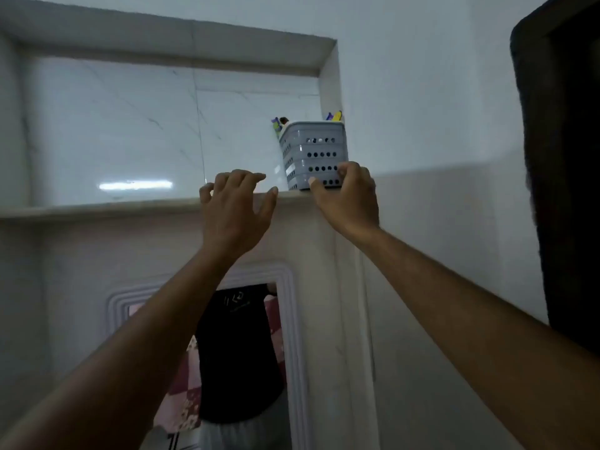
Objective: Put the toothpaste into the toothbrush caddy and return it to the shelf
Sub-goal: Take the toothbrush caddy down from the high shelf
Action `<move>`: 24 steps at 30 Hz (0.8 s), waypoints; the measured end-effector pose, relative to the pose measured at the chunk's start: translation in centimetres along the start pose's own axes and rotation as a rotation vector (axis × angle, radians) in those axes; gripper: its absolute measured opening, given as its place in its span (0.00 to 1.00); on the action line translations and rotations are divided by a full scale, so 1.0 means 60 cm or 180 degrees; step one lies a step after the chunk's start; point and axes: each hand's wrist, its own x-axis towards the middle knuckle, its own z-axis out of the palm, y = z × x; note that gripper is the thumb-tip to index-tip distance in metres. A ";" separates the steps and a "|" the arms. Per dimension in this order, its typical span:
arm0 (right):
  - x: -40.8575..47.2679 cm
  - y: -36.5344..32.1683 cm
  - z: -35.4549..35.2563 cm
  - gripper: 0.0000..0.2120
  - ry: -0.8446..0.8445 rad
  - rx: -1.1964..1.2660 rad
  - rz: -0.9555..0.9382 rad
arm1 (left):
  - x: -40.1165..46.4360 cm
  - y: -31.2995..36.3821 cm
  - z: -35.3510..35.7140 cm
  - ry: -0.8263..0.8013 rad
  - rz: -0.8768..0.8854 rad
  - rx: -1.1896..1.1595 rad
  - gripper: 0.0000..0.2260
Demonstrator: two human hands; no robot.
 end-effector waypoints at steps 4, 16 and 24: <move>0.035 -0.002 0.017 0.46 0.0088 -0.0661 0.0119 | 0.019 -0.013 0.029 -0.0080 -0.0215 0.0077 0.23; 0.031 -0.015 0.055 0.54 0.0853 -0.0282 0.0179 | 0.015 -0.021 0.057 0.0187 -0.0119 0.0379 0.23; 0.032 -0.064 0.014 0.62 0.0839 0.0453 -0.0011 | 0.014 -0.018 0.050 0.0073 -0.0149 0.0311 0.24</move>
